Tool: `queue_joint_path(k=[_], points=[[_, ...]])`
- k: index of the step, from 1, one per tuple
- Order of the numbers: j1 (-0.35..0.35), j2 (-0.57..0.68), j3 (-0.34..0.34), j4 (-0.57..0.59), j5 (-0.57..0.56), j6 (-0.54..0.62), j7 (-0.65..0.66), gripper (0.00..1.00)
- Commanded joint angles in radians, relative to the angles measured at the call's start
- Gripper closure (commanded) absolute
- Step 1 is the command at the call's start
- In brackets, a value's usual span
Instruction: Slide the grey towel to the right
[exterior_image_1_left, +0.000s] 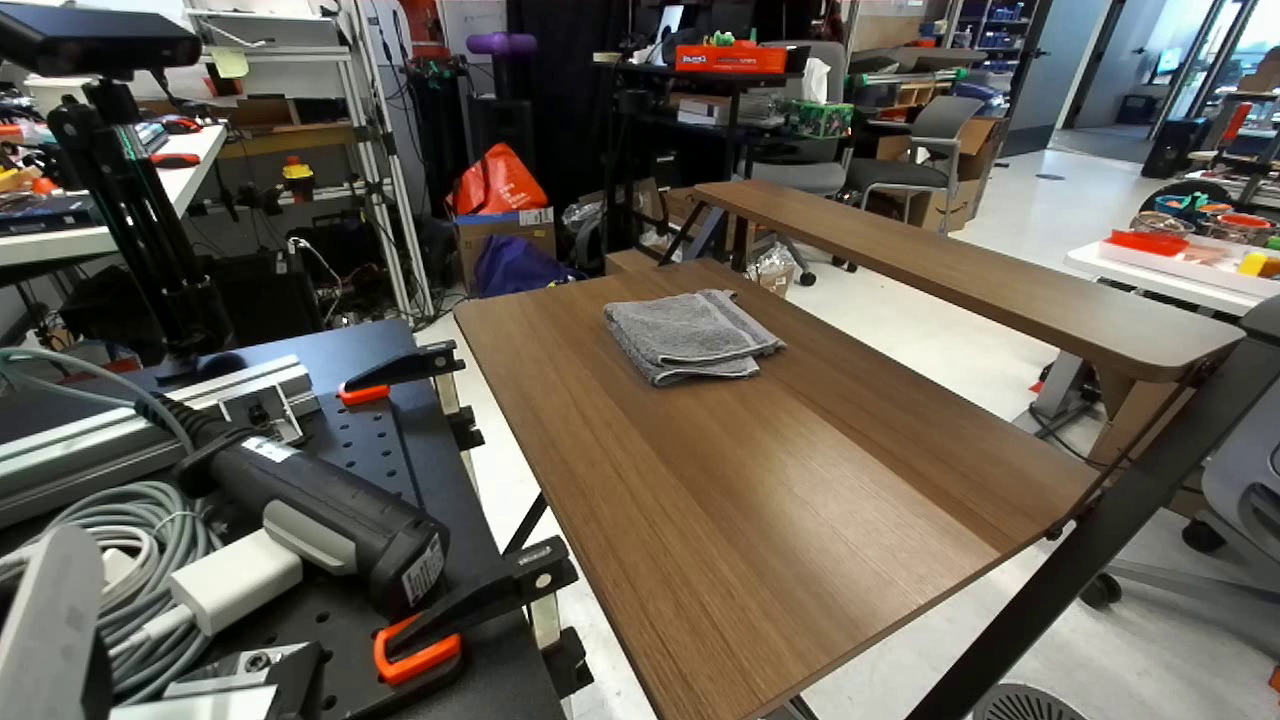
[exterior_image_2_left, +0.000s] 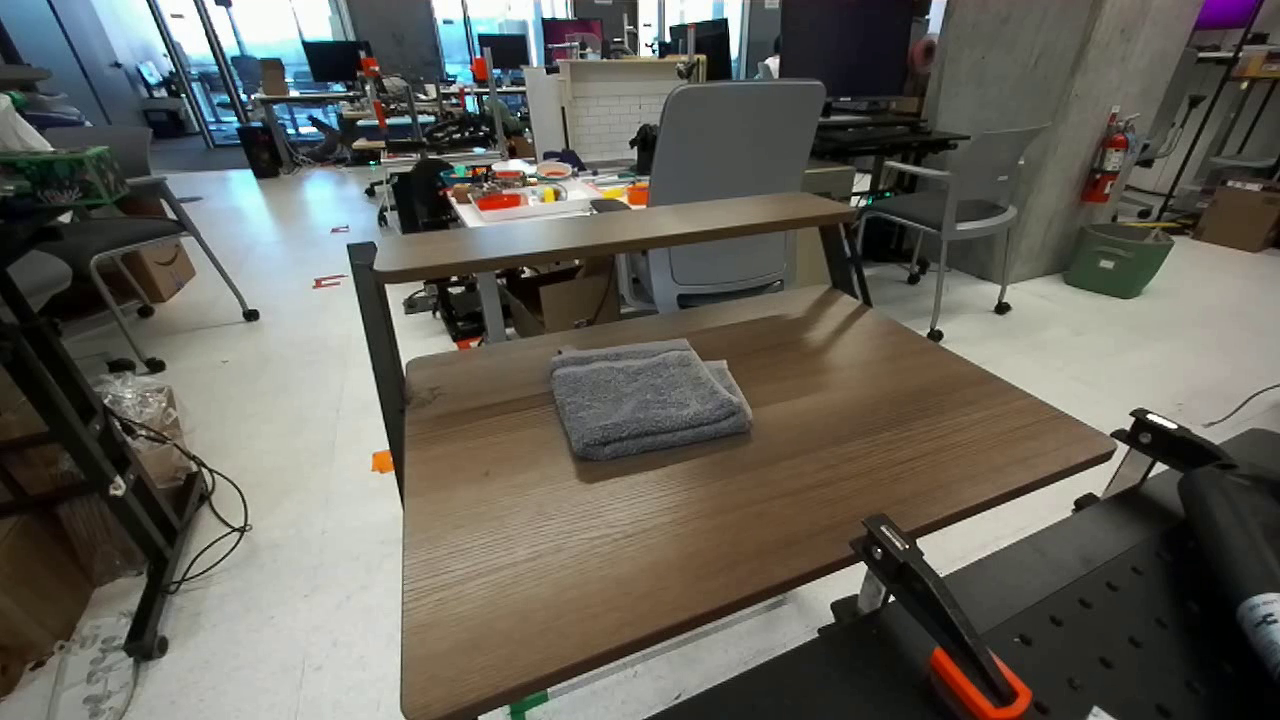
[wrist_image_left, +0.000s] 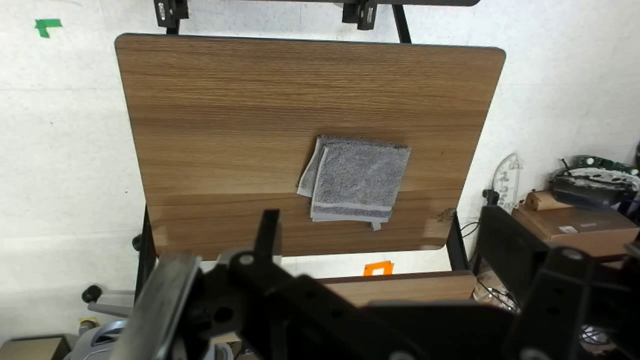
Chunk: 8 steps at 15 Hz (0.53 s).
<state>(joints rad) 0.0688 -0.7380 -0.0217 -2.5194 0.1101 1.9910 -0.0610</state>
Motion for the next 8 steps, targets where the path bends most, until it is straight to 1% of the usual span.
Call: queue_joint_path(k=[1,5,8], points=[[-0.004,0.021,0.011,-0.005,0.001,0.017,-0.001,0.0],[0.02,0.17,0.036,-0.012,0.01,0.086,-0.012,0.0],[0.04,0.343,0.044,0.015,0.02,0.15,-0.027,0.0]])
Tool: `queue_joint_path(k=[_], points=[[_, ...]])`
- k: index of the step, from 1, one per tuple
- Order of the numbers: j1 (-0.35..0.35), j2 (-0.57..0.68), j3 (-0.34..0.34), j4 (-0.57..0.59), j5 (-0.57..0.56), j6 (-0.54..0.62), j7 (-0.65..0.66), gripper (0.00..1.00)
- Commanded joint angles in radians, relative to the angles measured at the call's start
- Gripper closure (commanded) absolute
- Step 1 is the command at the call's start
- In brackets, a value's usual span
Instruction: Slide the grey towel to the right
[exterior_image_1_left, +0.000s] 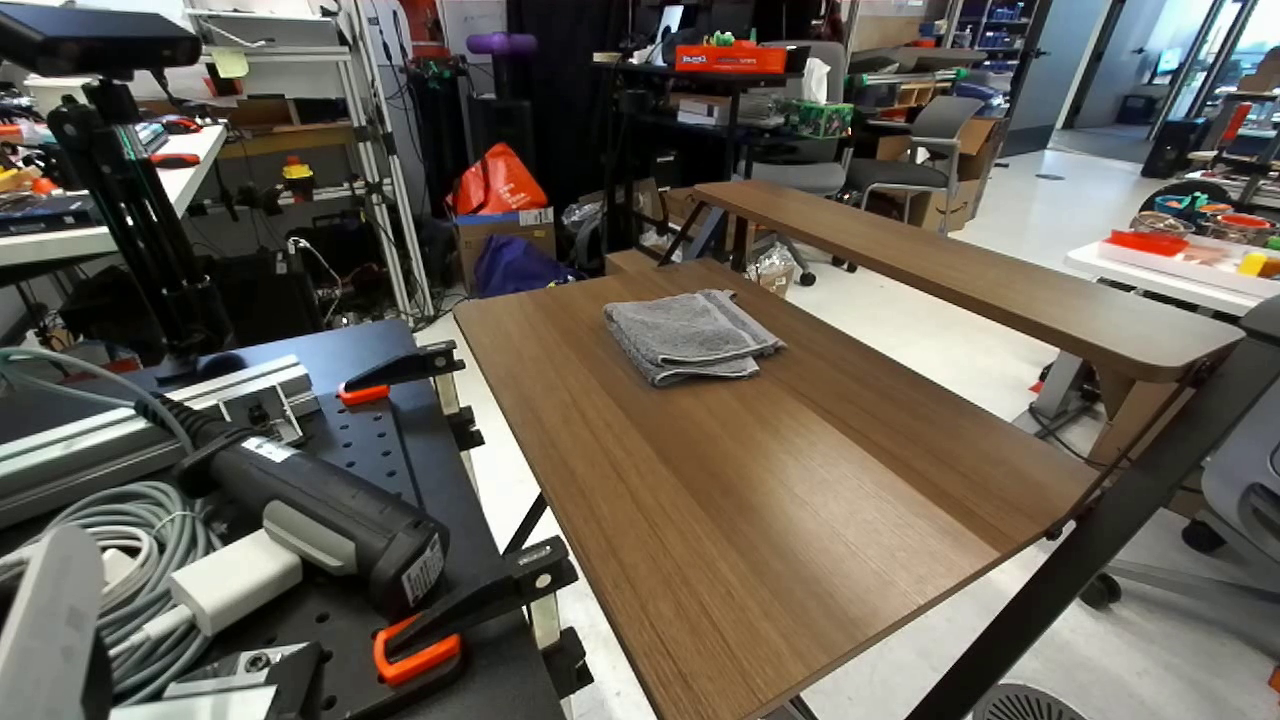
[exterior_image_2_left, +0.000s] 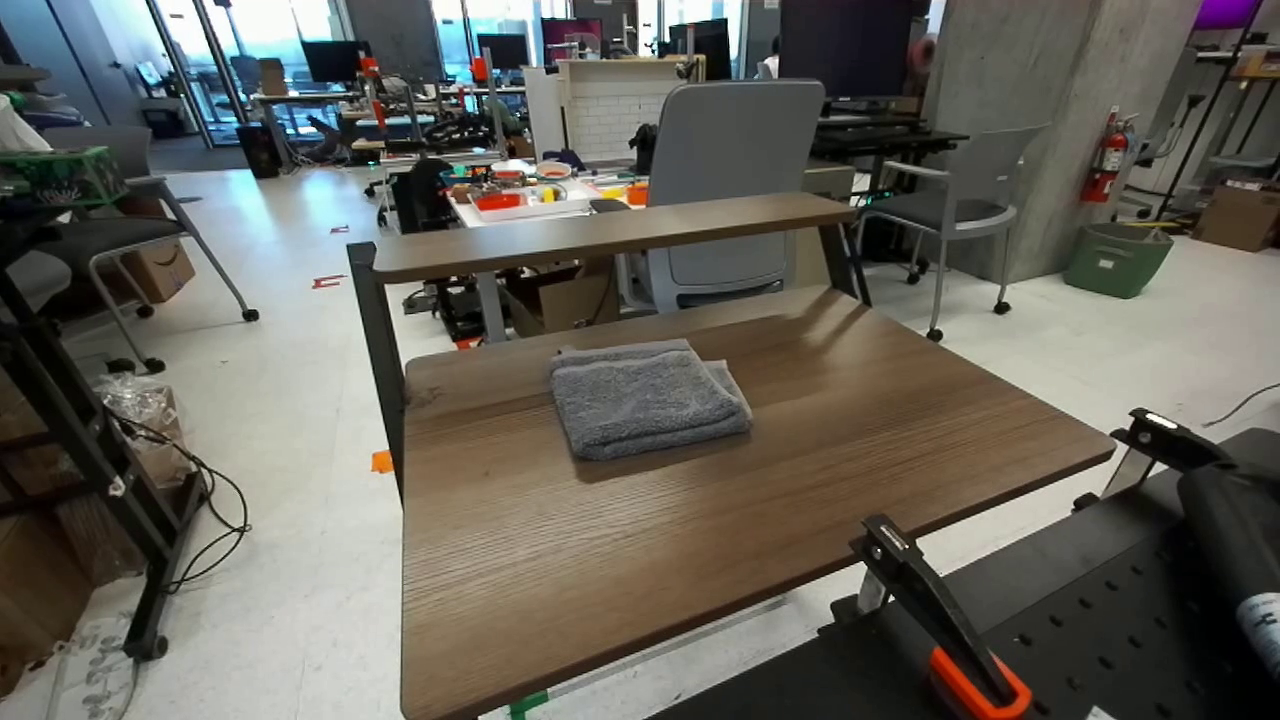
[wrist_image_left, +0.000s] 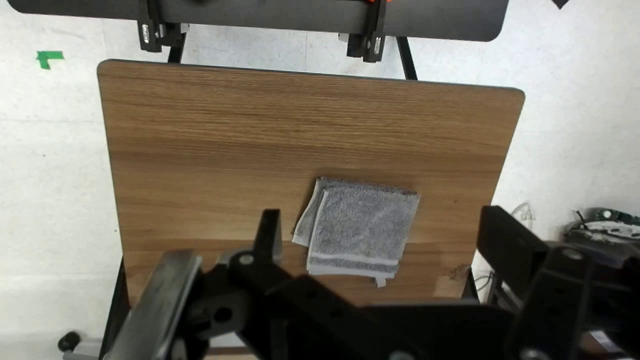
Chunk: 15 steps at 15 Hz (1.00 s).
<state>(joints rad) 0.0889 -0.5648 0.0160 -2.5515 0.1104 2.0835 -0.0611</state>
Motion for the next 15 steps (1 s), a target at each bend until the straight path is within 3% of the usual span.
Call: queue_joint_path(k=[1,7,15], points=[[0.025,0.226,0.009,0.057,0.023,0.085,-0.03,0.0],[0.042,0.586,0.035,0.21,0.055,0.226,-0.052,0.0],[0.054,0.976,0.107,0.508,0.016,0.245,0.003,0.0]])
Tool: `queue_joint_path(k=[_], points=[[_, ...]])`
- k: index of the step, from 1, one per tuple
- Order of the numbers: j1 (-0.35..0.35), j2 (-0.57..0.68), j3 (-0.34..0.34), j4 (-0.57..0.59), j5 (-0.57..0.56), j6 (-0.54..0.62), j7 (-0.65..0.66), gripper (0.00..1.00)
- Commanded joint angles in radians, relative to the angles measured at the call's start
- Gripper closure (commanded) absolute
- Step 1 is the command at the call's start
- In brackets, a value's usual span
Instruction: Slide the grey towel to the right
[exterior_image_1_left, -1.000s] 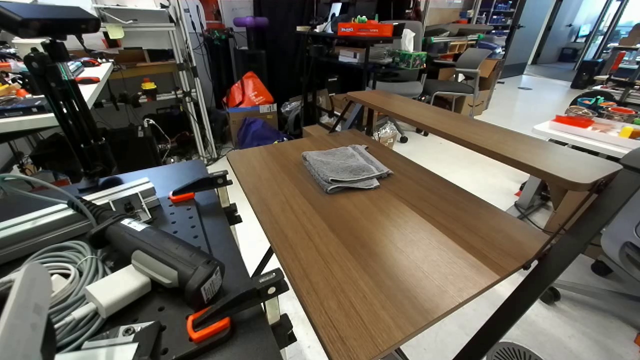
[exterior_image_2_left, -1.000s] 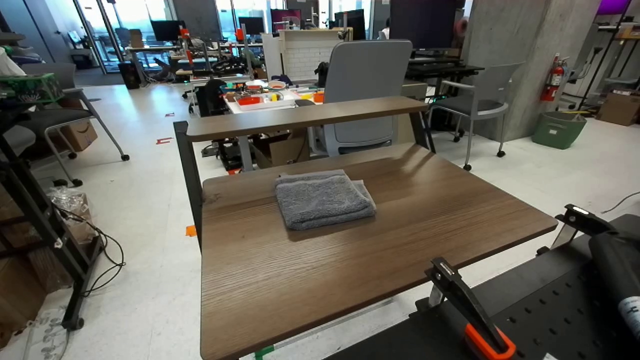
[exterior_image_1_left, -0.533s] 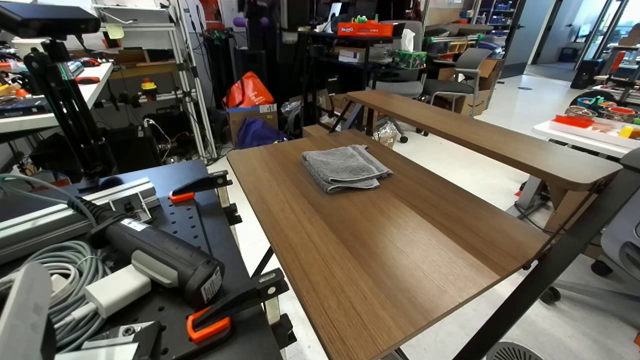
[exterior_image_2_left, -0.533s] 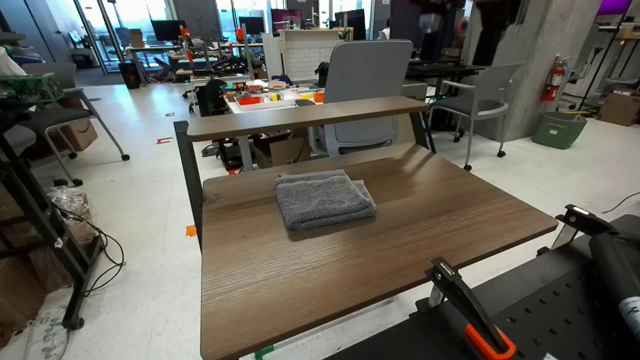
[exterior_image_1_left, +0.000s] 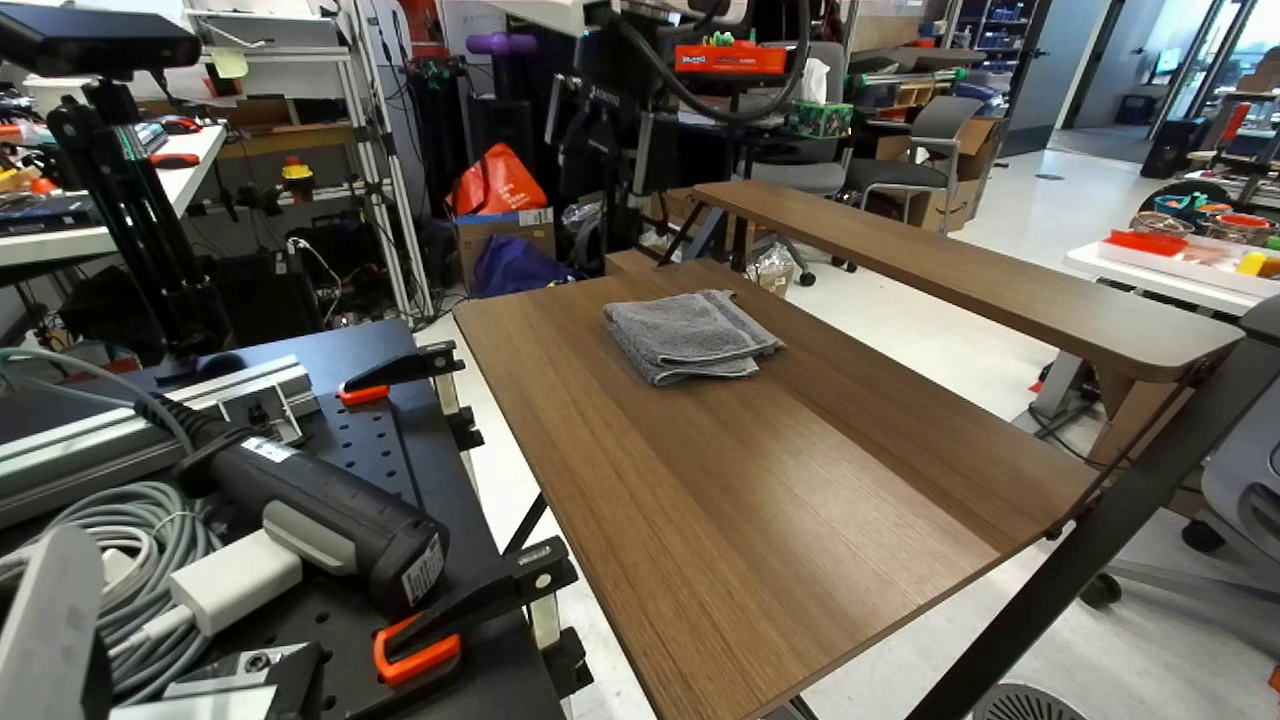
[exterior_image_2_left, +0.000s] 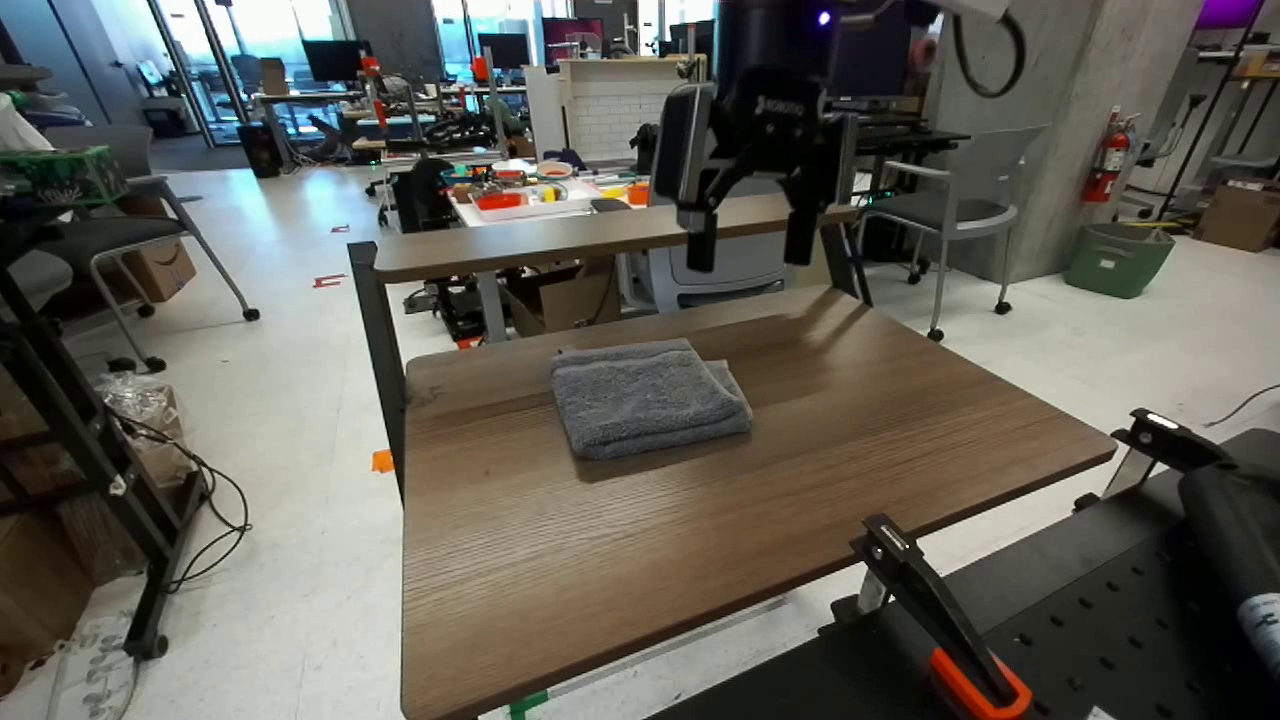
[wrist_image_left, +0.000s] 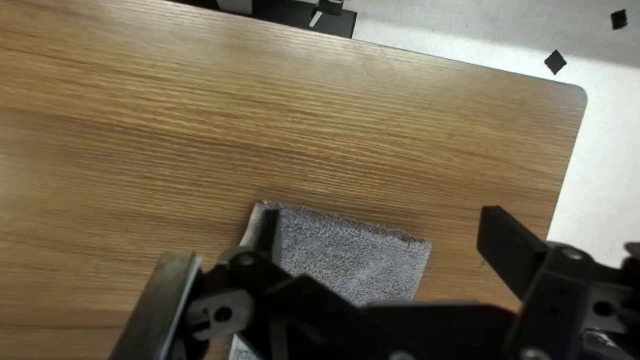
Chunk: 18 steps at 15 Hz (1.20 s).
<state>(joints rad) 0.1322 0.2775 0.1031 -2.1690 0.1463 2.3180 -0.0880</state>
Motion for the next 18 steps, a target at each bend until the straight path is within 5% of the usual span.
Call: queue_joint_path(k=[1,9,18], points=[[0.018,0.172,0.021,0.158,-0.034,0.013,0.042,0.0],[0.09,0.435,-0.012,0.382,-0.147,0.111,0.168,0.0],[0.081,0.573,-0.022,0.496,-0.136,0.136,0.165,0.0]])
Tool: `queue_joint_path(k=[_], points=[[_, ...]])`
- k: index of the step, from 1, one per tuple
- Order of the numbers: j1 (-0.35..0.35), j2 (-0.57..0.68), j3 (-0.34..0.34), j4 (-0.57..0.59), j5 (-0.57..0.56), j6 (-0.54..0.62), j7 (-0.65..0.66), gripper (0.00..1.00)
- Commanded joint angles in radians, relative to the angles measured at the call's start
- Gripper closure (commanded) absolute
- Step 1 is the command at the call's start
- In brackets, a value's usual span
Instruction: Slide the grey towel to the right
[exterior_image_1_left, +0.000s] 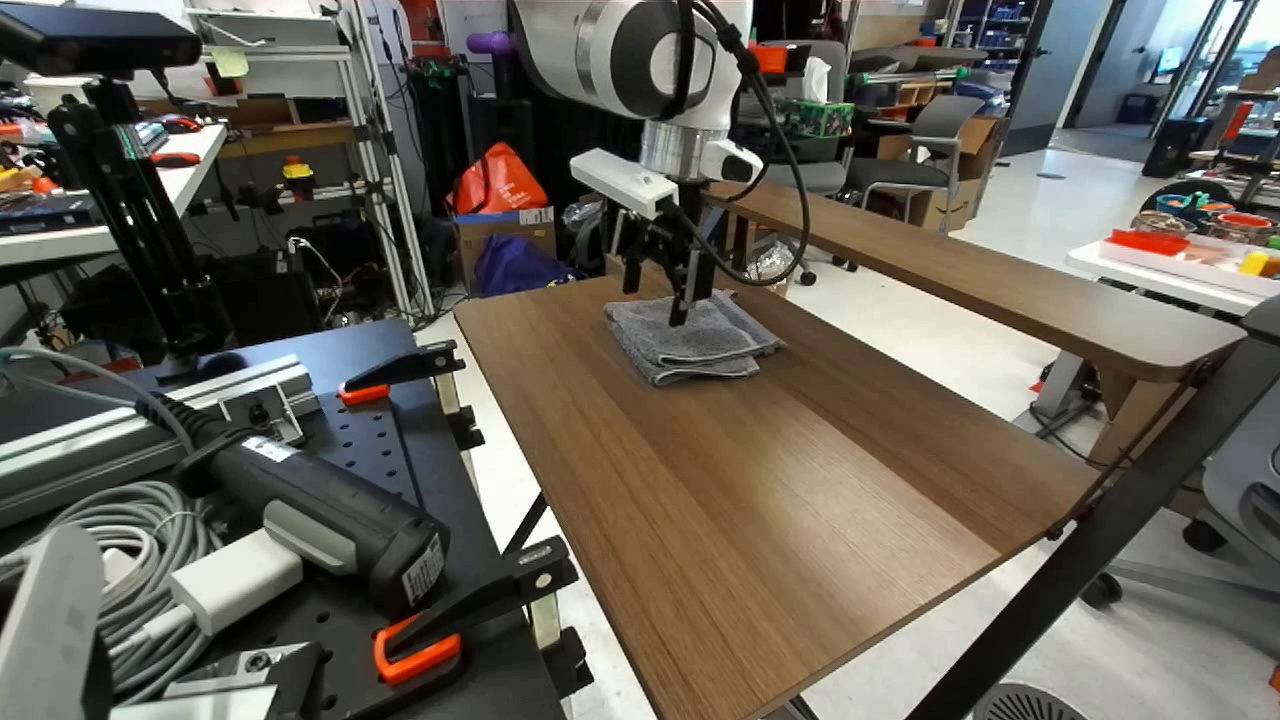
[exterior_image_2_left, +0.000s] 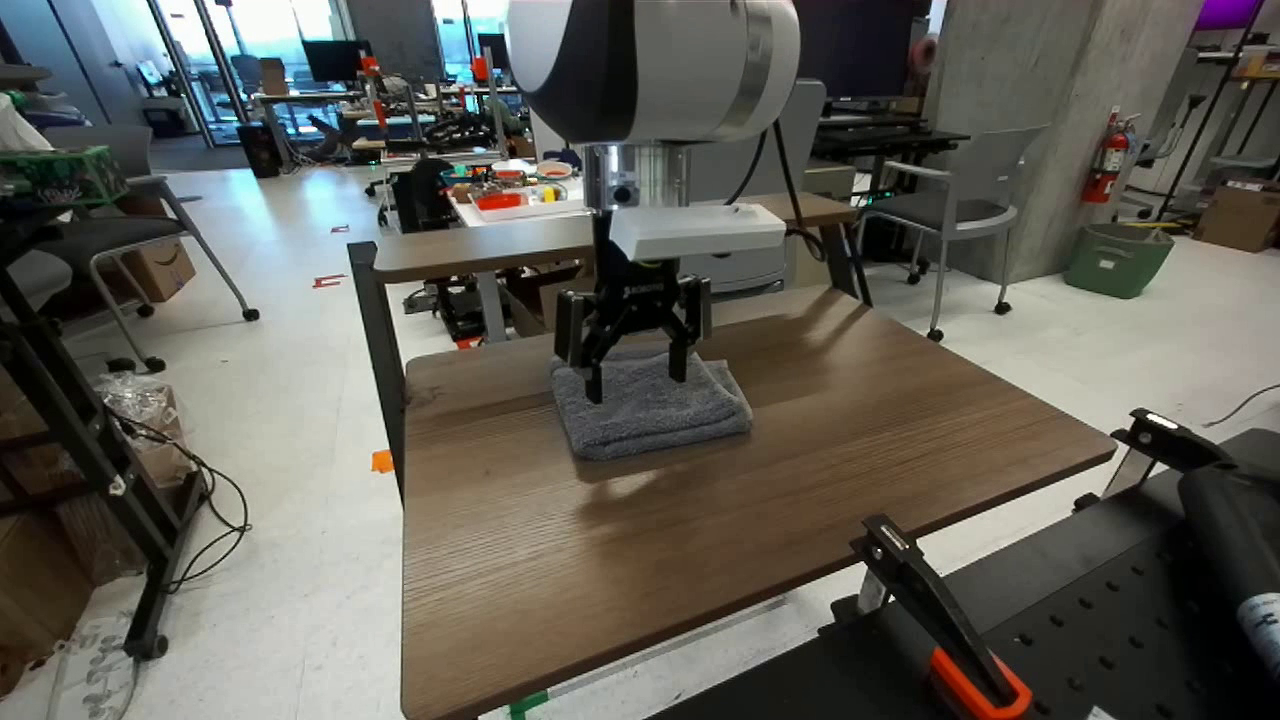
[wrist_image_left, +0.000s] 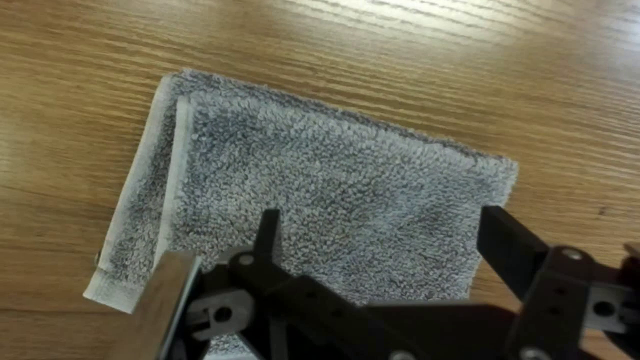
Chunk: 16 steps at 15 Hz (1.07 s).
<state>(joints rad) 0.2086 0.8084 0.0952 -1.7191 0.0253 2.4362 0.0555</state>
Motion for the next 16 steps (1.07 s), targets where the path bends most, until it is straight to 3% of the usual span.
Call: queue_joint_path(k=[1,10,16], points=[[0.003,0.055,-0.019,0.056,-0.016,0.016,0.021,0.0],[-0.024,0.096,-0.049,0.053,-0.009,0.017,0.026,0.0],[-0.116,0.066,-0.068,-0.001,0.023,0.037,0.026,0.0]])
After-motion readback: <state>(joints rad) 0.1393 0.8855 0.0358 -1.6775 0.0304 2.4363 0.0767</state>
